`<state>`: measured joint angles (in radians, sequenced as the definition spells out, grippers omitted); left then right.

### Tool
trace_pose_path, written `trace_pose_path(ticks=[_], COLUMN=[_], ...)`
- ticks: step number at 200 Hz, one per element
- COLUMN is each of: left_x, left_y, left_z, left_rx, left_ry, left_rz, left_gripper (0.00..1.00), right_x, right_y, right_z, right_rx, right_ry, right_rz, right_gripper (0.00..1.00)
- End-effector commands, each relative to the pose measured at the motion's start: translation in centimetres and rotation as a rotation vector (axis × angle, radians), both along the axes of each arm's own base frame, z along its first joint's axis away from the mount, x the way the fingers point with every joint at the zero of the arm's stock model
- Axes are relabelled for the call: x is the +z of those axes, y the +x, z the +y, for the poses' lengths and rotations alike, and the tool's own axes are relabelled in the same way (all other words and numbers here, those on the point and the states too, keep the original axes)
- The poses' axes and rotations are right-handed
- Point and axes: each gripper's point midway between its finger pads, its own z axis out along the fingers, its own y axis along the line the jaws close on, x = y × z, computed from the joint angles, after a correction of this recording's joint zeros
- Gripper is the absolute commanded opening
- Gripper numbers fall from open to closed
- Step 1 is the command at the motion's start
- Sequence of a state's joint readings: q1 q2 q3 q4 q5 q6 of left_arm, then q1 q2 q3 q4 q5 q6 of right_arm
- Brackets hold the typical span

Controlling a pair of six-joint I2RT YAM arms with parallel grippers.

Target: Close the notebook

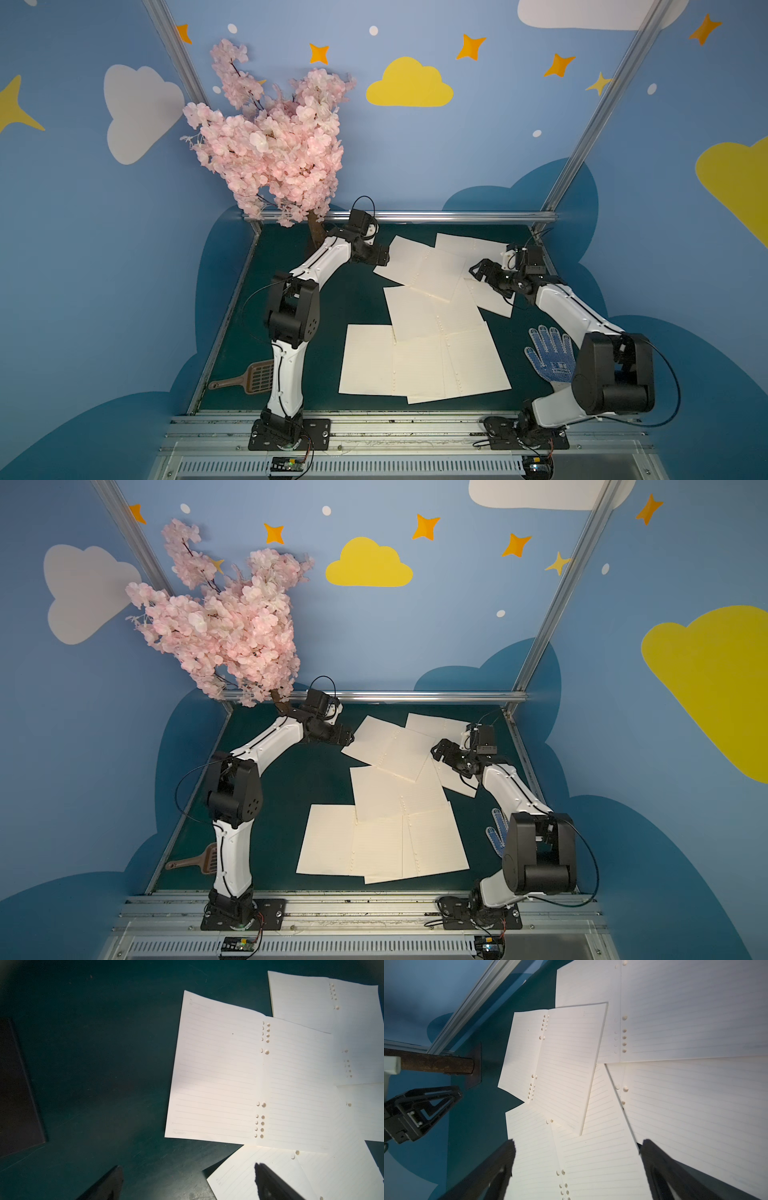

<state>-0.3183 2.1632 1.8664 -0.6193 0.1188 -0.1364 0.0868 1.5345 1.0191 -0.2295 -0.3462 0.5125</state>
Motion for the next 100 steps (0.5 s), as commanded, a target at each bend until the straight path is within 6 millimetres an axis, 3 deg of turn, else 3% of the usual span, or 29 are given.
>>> trace_pose_path(ticks=[1,56,100], left_x=[-0.8,-3.0,-4.1], left_y=[-0.4,0.4,0.7], left_z=[-0.5,-0.9,-0.8], left_rx=[-0.038,-0.043,-0.033], left_ry=[-0.045,-0.098,-0.127], left_rz=[0.072,0.159,0.199], left_gripper=[0.98,0.91,0.85], right_x=[-0.1,-2.1,-4.2], right_y=[0.6,1.4,2.1], right_z=[2.1,4.1,5.6], right_rx=[0.041,0.071,0.099], right_ry=[0.071,0.12,0.151], right_rz=[-0.004,0.023,0.066], right_gripper=[0.97,0.92,0.75])
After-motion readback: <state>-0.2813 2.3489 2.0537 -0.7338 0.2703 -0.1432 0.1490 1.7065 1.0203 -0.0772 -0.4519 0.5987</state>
